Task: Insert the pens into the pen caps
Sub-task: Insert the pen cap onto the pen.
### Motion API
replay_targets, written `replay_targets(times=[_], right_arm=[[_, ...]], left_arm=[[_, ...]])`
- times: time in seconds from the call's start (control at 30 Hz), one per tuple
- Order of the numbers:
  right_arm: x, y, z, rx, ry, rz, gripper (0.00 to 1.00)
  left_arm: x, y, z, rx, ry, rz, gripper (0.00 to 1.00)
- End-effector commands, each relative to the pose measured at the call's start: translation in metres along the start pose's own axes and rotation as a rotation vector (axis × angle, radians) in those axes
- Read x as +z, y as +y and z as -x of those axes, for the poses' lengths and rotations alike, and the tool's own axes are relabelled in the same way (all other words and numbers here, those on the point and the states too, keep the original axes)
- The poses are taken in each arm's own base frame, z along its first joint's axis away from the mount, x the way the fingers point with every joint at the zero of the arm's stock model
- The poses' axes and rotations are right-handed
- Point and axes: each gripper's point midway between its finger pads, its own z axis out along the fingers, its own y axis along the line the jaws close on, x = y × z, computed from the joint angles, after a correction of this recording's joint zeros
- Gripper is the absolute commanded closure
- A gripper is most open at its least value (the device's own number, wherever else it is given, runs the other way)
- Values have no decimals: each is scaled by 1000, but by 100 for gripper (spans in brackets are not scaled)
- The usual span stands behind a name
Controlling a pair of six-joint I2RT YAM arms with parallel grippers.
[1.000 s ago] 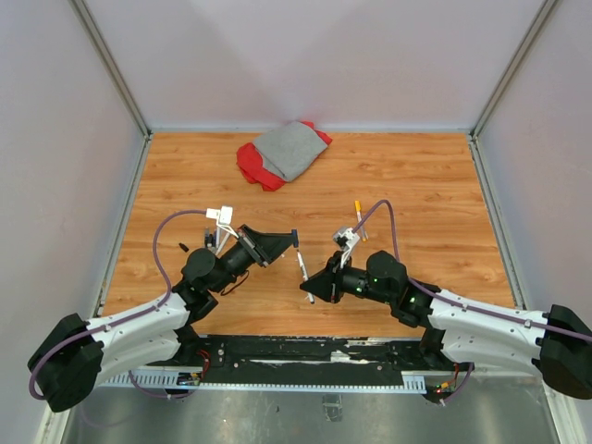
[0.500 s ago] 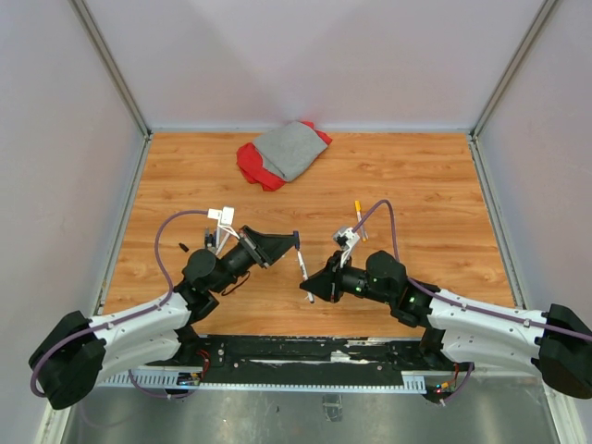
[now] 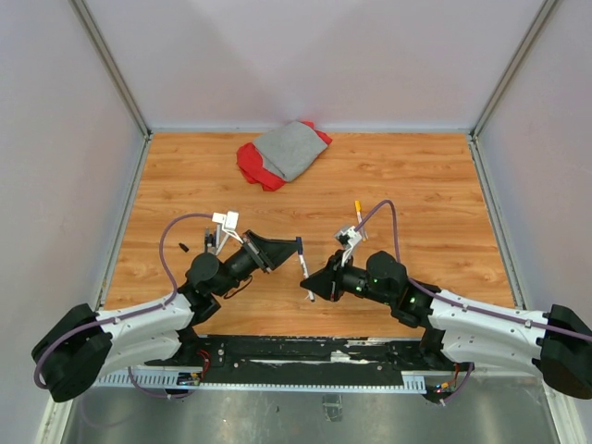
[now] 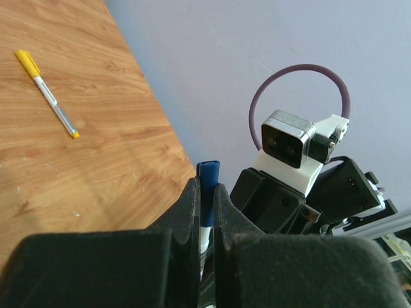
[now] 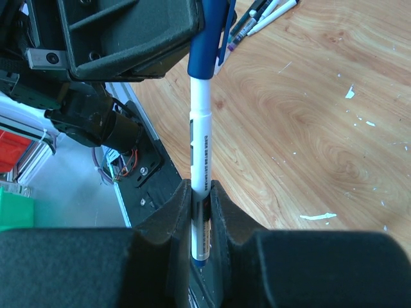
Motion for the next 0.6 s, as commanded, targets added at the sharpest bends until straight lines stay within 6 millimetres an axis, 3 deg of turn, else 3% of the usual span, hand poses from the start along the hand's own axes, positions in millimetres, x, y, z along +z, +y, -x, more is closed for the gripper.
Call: replay_targets(times=[0.0,0.33,0.57], right_arm=[[1,11,25,14,-81,-13,100],[1,-2,46,56,-167,-96,100],[3,0,56,23,-172,-97,99]], left_arm=[[0,-9,-3,14,-3,-48,100],[1,-13,-11,20,13,-67,99],[3,-16,-17,30,44,-85,97]])
